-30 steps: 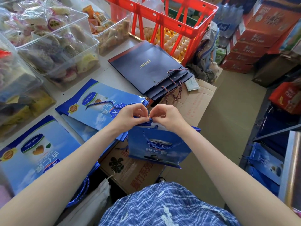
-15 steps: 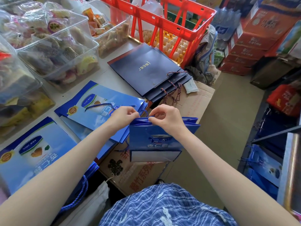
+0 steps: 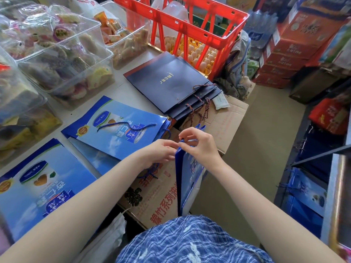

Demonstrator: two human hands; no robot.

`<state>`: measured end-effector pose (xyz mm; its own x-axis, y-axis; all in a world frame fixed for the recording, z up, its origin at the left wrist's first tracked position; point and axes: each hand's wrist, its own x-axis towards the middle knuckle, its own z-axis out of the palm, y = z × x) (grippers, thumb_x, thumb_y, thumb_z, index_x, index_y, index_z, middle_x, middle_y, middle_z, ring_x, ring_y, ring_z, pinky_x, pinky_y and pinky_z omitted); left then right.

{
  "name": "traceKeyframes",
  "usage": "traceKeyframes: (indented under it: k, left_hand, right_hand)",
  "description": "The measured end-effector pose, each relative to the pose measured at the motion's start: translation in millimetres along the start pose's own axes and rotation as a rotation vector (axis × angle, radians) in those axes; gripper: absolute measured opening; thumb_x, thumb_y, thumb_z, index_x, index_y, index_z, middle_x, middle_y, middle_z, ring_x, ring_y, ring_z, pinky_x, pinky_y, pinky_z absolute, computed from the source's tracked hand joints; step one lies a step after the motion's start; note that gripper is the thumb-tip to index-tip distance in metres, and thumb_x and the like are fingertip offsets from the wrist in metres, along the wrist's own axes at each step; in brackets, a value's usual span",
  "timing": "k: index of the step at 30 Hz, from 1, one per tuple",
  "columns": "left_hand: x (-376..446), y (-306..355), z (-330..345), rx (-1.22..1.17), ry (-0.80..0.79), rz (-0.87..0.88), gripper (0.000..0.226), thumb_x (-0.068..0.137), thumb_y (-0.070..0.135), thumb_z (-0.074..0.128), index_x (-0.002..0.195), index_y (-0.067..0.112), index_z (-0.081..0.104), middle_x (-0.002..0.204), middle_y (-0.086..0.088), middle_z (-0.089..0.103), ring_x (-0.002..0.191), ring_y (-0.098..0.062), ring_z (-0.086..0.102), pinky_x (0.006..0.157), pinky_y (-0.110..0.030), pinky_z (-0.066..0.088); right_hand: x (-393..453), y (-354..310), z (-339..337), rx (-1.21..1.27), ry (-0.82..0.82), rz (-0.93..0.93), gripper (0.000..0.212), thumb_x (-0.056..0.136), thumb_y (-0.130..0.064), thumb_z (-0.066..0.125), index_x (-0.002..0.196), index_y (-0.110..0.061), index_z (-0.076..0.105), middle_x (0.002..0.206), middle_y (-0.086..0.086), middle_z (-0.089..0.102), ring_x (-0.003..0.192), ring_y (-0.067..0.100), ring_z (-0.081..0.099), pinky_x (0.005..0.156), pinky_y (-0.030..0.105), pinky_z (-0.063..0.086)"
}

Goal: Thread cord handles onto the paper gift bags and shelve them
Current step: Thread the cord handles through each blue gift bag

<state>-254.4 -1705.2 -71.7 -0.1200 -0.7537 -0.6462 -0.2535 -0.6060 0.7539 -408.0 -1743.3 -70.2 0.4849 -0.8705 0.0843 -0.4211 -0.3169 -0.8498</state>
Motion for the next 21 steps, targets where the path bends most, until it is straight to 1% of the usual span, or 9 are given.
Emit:
traceKeyframes:
  k: [4,7,9,11,15,16,18,19,21]
  left_hand:
    - [-0.8,2.2,5.3,0.008,0.050,0.153,0.023,0.087,0.018,0.063,0.110,0.016,0.063,0.106,-0.003,0.068,0.088,-0.013,0.063,0.075,-0.024,0.051]
    - [-2.3,3.5,1.9,-0.039,0.014,0.175,0.025,0.089,0.014,0.061,0.114,0.015,0.058,0.110,-0.001,0.067,0.094,-0.016,0.061,0.081,-0.034,0.049]
    - [-3.8,4.7,2.1,-0.017,-0.016,0.191,0.017,0.091,0.015,0.057,0.108,0.016,0.058,0.103,0.003,0.066,0.088,-0.014,0.058,0.077,-0.029,0.047]
    - [-6.2,7.2,2.5,0.011,-0.043,0.188,0.009,0.093,0.017,0.055,0.100,0.014,0.060,0.092,0.000,0.065,0.080,-0.012,0.056,0.071,-0.023,0.046]
    - [-8.3,12.6,-7.1,0.031,-0.082,0.122,0.023,0.094,0.022,0.052,0.100,0.001,0.062,0.090,-0.010,0.062,0.083,-0.018,0.054,0.088,-0.036,0.048]
    - [-8.9,14.0,-9.8,0.033,-0.081,0.114,0.025,0.095,0.020,0.052,0.100,-0.001,0.062,0.090,-0.011,0.063,0.083,-0.017,0.056,0.088,-0.034,0.050]
    - [-11.2,17.0,-12.8,0.007,-0.088,0.111,0.022,0.094,0.018,0.053,0.097,-0.002,0.063,0.091,-0.011,0.065,0.083,-0.015,0.059,0.080,-0.025,0.055]
    - [-11.9,17.8,-13.4,-0.004,-0.092,0.110,0.020,0.094,0.018,0.055,0.094,0.000,0.064,0.092,-0.011,0.066,0.084,-0.014,0.061,0.075,-0.021,0.055]
    - [-11.8,17.6,-14.1,0.000,-0.071,0.108,0.018,0.091,0.020,0.059,0.088,0.003,0.065,0.094,-0.012,0.068,0.085,-0.013,0.064,0.074,-0.019,0.054]
  right_hand:
    - [8.7,-6.4,-7.2,0.039,-0.036,0.005,0.021,0.078,-0.010,0.074,0.093,-0.020,0.061,0.089,-0.004,0.066,0.086,0.013,0.064,0.081,0.023,0.055]
    - [14.5,-11.3,-15.2,0.109,-0.047,0.018,0.021,0.076,-0.008,0.075,0.090,-0.017,0.063,0.084,-0.007,0.066,0.082,0.009,0.065,0.078,0.018,0.053]
    - [18.4,-14.3,-20.6,0.164,-0.046,0.048,0.023,0.076,-0.001,0.074,0.086,-0.019,0.062,0.080,-0.007,0.066,0.077,0.003,0.064,0.073,0.014,0.049]
    - [22.8,-16.6,-27.1,0.184,-0.044,0.070,0.025,0.076,0.001,0.073,0.086,-0.019,0.062,0.080,-0.005,0.067,0.076,0.004,0.064,0.072,0.012,0.048]
    - [26.1,-16.7,-39.2,0.060,-0.100,0.047,0.025,0.077,-0.005,0.074,0.088,-0.023,0.060,0.081,-0.006,0.067,0.081,0.012,0.065,0.078,0.018,0.050]
    - [24.8,-15.8,-40.3,0.033,-0.117,0.050,0.025,0.077,-0.005,0.074,0.088,-0.023,0.060,0.080,-0.007,0.067,0.081,0.013,0.065,0.079,0.021,0.051]
    - [21.4,-14.5,-39.3,0.003,-0.141,0.058,0.024,0.077,-0.006,0.074,0.089,-0.022,0.060,0.080,-0.007,0.066,0.080,0.014,0.065,0.079,0.022,0.051]
    - [20.2,-14.5,-37.8,-0.011,-0.155,0.058,0.024,0.077,-0.006,0.074,0.089,-0.022,0.060,0.079,-0.007,0.066,0.077,0.013,0.065,0.078,0.021,0.052]
    - [19.6,-15.6,-35.0,-0.052,-0.195,0.057,0.023,0.078,-0.007,0.073,0.090,-0.020,0.060,0.077,-0.009,0.064,0.072,0.008,0.062,0.074,0.018,0.052]
